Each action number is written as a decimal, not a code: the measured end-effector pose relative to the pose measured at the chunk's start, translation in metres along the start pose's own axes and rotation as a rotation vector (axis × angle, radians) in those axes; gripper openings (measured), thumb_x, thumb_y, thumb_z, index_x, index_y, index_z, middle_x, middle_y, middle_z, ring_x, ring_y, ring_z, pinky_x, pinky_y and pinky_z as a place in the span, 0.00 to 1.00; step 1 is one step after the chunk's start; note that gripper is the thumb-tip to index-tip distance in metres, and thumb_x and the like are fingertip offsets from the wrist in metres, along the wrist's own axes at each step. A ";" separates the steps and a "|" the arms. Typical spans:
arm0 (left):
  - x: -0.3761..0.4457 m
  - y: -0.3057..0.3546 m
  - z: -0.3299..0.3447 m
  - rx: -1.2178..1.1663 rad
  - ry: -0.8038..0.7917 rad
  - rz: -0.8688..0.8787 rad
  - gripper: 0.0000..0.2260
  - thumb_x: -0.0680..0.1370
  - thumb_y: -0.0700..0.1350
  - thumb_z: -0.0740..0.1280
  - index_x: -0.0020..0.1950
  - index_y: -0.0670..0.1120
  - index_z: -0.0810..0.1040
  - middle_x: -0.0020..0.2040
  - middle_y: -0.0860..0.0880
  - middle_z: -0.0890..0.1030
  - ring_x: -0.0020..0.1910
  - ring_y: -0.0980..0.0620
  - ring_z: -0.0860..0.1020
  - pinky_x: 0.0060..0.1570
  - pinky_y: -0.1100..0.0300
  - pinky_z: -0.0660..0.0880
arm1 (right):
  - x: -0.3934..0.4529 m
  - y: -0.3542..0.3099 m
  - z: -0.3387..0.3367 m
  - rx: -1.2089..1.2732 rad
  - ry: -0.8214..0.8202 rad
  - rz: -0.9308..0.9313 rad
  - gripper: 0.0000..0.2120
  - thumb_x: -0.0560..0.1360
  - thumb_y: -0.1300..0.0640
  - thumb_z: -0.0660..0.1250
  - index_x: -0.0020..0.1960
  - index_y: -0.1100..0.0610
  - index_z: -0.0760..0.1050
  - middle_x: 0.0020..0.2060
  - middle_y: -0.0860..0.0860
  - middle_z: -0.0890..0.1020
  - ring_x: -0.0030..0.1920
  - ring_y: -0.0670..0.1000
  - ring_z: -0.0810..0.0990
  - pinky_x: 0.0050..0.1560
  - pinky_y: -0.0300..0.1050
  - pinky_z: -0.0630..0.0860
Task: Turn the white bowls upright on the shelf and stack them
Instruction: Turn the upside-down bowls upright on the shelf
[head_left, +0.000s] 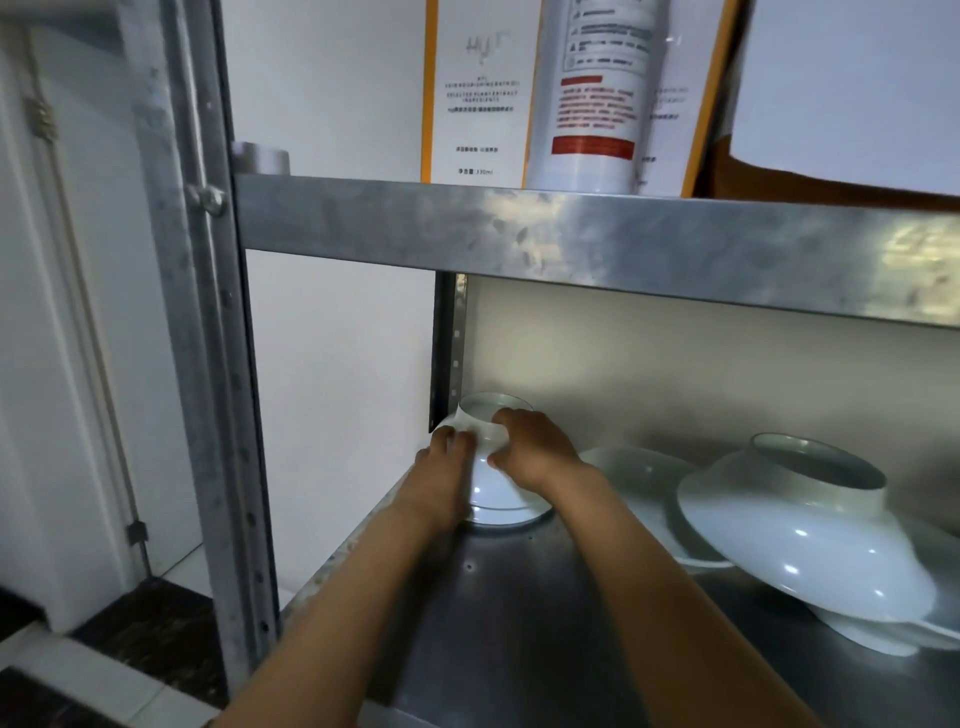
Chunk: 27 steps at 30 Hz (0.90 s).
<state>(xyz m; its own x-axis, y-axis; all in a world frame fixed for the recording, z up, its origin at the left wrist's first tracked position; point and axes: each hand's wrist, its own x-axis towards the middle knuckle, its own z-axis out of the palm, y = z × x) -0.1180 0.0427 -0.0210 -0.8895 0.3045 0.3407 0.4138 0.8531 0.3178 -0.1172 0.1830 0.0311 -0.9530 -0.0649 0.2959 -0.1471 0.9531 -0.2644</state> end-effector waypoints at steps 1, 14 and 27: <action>0.001 -0.001 0.001 -0.003 -0.005 -0.004 0.36 0.67 0.38 0.72 0.71 0.47 0.59 0.73 0.42 0.57 0.61 0.37 0.70 0.60 0.47 0.72 | 0.003 0.002 0.001 0.012 -0.001 0.003 0.27 0.72 0.52 0.71 0.69 0.51 0.69 0.66 0.53 0.75 0.65 0.55 0.74 0.59 0.44 0.71; -0.020 -0.013 -0.005 -0.152 -0.046 -0.015 0.39 0.73 0.48 0.70 0.77 0.56 0.50 0.78 0.48 0.51 0.75 0.45 0.58 0.72 0.53 0.61 | -0.011 -0.007 0.004 -0.024 0.028 0.030 0.24 0.71 0.56 0.72 0.65 0.56 0.71 0.65 0.54 0.72 0.65 0.56 0.71 0.60 0.46 0.71; -0.059 -0.017 -0.021 -0.416 0.118 -0.145 0.27 0.72 0.57 0.66 0.69 0.52 0.65 0.67 0.55 0.69 0.64 0.51 0.71 0.64 0.50 0.72 | -0.045 -0.015 -0.030 0.029 0.177 -0.019 0.12 0.76 0.58 0.65 0.58 0.58 0.78 0.57 0.55 0.79 0.58 0.56 0.76 0.56 0.44 0.72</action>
<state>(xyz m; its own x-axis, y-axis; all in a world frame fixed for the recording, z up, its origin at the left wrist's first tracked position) -0.0679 0.0014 -0.0274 -0.9258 0.1238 0.3573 0.3509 0.6335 0.6896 -0.0636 0.1806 0.0496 -0.8889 -0.0276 0.4572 -0.1748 0.9431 -0.2830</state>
